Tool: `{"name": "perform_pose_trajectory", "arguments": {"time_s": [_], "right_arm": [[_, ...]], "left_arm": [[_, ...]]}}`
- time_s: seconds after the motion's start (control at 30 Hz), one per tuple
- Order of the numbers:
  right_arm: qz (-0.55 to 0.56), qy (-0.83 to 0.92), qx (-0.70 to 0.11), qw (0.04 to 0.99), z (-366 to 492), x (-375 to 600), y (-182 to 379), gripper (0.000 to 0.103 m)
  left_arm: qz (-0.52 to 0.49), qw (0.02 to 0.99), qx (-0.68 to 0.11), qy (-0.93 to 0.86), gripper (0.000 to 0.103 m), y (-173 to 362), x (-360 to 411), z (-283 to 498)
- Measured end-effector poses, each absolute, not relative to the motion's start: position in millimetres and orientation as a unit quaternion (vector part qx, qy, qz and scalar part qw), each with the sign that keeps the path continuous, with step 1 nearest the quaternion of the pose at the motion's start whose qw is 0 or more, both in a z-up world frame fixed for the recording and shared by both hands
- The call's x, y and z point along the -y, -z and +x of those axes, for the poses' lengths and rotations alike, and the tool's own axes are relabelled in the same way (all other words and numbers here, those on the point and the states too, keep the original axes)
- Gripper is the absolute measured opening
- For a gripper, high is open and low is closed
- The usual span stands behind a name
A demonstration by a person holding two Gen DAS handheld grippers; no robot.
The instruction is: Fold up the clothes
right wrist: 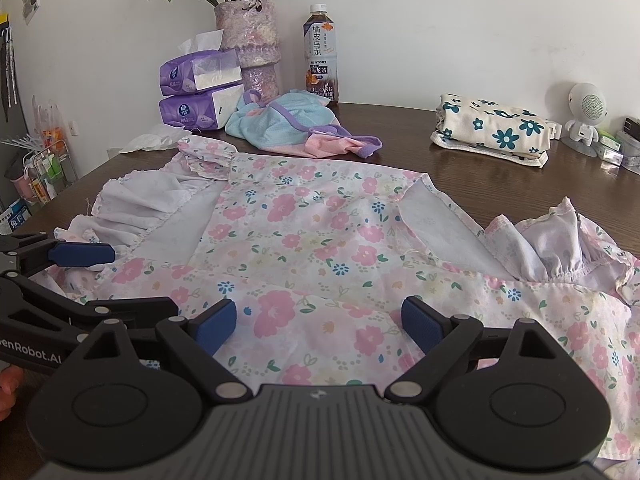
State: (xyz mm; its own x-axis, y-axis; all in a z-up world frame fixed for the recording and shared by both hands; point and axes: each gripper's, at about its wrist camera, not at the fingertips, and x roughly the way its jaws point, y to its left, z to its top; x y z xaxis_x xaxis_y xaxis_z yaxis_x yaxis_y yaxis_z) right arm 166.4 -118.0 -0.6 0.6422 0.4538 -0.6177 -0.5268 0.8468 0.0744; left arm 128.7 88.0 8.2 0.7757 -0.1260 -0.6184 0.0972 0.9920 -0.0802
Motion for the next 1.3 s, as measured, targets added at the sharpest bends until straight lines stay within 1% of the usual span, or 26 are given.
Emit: {"name": "perform_pose_trajectory", "arguments": {"time_s": [0.73, 0.87, 1.0, 1.3], "right_arm": [[-0.051, -0.267, -0.323, 0.907, 165, 122, 0, 0.091], [-0.062, -0.252, -0.303, 0.917, 158, 125, -7, 0.091], [-0.048, -0.249, -0.279, 0.926, 148, 140, -21, 0.092], [-0.044, -0.231, -0.265, 0.935, 121, 179, -32, 0.092]], "left_arm": [[-0.019, 0.942, -0.330, 0.058, 0.103, -8, -87, 129], [-0.014, 0.942, -0.332, 0.057, 0.103, -8, -86, 129], [-0.014, 0.942, -0.332, 0.057, 0.103, -8, -86, 129], [0.000, 0.941, -0.336, 0.053, 0.103, -8, -81, 131]]}}
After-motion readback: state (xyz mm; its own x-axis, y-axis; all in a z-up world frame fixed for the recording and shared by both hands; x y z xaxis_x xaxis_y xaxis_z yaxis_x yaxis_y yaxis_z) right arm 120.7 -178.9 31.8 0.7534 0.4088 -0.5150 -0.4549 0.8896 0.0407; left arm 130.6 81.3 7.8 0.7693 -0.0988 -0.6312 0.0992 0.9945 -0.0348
